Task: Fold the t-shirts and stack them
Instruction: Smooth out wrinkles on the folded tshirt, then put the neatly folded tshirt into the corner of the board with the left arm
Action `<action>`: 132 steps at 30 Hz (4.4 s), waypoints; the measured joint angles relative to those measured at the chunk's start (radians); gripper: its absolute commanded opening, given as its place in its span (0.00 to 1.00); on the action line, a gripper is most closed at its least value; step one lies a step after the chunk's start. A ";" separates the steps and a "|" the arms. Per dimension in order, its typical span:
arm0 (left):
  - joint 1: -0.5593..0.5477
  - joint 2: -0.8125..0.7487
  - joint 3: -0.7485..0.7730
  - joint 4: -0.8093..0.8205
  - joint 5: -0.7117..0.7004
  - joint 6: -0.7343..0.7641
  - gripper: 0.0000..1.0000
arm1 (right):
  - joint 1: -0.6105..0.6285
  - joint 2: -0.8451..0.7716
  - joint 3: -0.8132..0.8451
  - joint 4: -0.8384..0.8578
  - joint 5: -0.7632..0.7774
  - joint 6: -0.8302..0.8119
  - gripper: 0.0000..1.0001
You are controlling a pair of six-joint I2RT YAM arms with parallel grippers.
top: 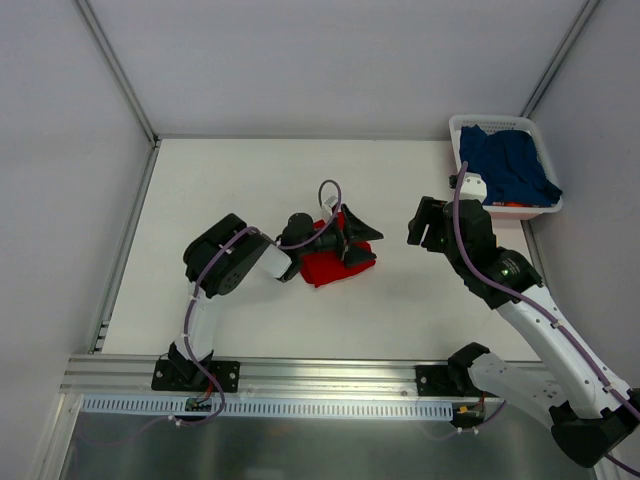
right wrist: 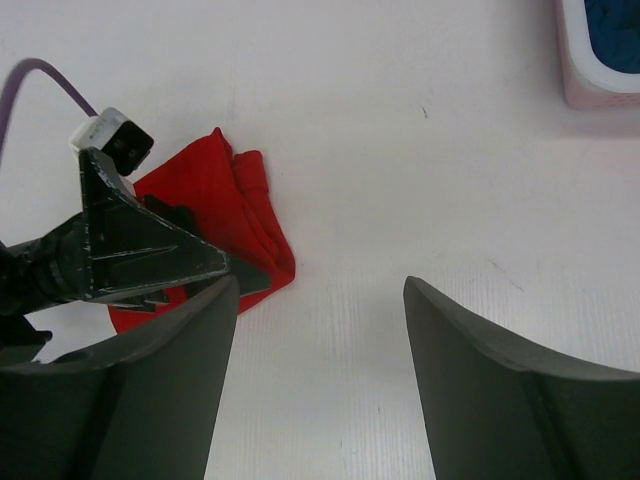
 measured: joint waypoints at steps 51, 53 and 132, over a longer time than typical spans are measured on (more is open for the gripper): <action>-0.002 -0.568 -0.198 -1.123 -0.808 0.524 0.64 | 0.000 -0.053 -0.051 0.017 -0.106 0.002 0.70; -0.002 -0.543 -0.193 -1.110 -0.801 0.525 0.47 | 0.000 -0.055 -0.051 0.017 -0.106 0.001 0.70; 0.802 0.137 1.004 -1.771 -0.872 1.556 0.00 | 0.000 -0.209 -0.158 0.032 -0.159 0.015 0.72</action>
